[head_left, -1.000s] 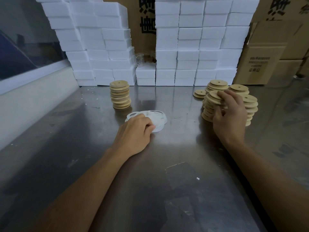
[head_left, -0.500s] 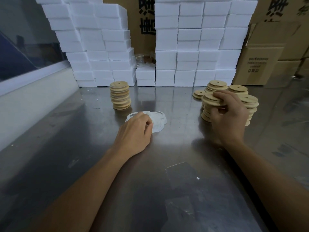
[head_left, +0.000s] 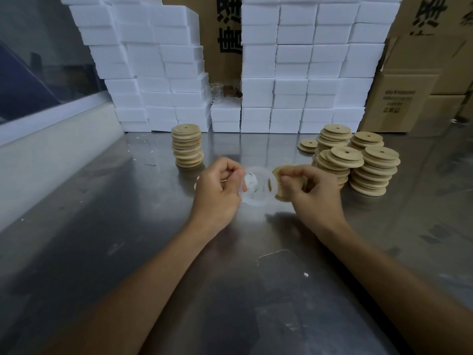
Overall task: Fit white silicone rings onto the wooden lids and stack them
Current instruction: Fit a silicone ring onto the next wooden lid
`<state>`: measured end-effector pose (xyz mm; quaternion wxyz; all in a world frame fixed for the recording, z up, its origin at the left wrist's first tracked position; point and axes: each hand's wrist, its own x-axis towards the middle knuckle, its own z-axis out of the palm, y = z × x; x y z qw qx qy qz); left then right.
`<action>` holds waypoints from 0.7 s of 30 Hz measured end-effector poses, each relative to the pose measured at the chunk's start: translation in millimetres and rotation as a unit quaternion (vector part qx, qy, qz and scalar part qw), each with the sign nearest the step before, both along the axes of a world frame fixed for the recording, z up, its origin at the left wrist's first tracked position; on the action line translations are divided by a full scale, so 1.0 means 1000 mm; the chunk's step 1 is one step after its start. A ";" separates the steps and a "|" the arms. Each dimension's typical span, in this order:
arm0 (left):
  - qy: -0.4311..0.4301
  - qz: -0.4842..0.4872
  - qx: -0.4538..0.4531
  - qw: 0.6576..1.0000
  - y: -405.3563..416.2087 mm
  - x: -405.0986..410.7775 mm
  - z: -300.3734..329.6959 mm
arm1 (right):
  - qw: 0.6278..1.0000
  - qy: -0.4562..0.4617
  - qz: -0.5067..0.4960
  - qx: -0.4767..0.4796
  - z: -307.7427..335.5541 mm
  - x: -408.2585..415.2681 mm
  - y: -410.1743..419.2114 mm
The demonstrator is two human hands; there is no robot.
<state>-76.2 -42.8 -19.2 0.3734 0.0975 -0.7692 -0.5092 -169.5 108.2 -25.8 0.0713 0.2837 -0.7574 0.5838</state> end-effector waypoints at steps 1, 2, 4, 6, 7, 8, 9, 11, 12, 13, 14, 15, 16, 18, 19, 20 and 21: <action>-0.010 -0.008 0.021 1.000 0.003 -0.001 -0.001 | 0.999 -0.032 0.028 -0.006 0.000 0.004 -0.001; -0.020 -0.017 0.031 0.999 0.005 -0.001 -0.002 | 0.996 -0.061 0.055 -0.019 0.001 0.007 -0.002; -0.036 -0.030 0.032 0.998 0.008 -0.002 -0.005 | 0.988 -0.105 0.100 -0.046 0.003 0.013 -0.004; -0.048 -0.026 0.023 0.998 0.011 -0.002 -0.008 | 0.987 -0.096 0.122 -0.034 0.004 0.018 -0.005; -0.055 -0.018 0.018 0.998 0.012 -0.002 -0.009 | 0.989 -0.077 0.122 -0.021 0.004 0.020 -0.006; -0.062 -0.008 0.013 0.998 0.013 -0.002 -0.010 | 0.991 -0.061 0.115 -0.013 0.003 0.020 -0.007; -0.066 0.002 0.005 0.998 0.013 -0.002 -0.011 | 0.993 -0.047 0.105 -0.010 0.002 0.019 -0.008; -0.076 0.018 -0.016 0.997 0.013 -0.003 -0.012 | 0.996 -0.025 0.091 -0.009 0.000 0.016 -0.009; -0.083 0.020 -0.021 0.996 0.013 -0.003 -0.012 | 0.996 -0.015 0.089 -0.010 -0.001 0.015 -0.009; -0.089 0.011 -0.012 0.996 0.014 -0.004 -0.012 | 0.996 -0.003 0.090 -0.013 -0.002 0.014 -0.008; -0.094 -0.009 0.012 0.995 0.014 -0.004 -0.011 | 0.996 0.011 0.090 -0.015 -0.001 0.015 -0.008; -0.100 -0.031 0.037 0.994 0.014 -0.004 -0.010 | 0.996 0.026 0.089 -0.018 -0.001 0.016 -0.007; -0.103 -0.049 0.059 0.992 0.014 -0.004 -0.010 | 0.995 0.037 0.087 -0.021 -0.001 0.016 -0.007; -0.092 -0.066 0.098 0.989 0.013 -0.003 -0.010 | 0.995 0.050 0.083 -0.029 -0.002 0.016 -0.008; -0.078 -0.062 0.111 0.989 0.012 -0.003 -0.010 | 0.995 0.050 0.085 -0.033 -0.002 0.016 -0.008; -0.063 -0.053 0.118 0.990 0.012 -0.003 -0.011 | 0.994 0.049 0.088 -0.037 -0.003 0.017 -0.009; -0.049 -0.042 0.113 0.991 0.011 -0.003 -0.011 | 0.994 0.049 0.089 -0.039 -0.003 0.017 -0.009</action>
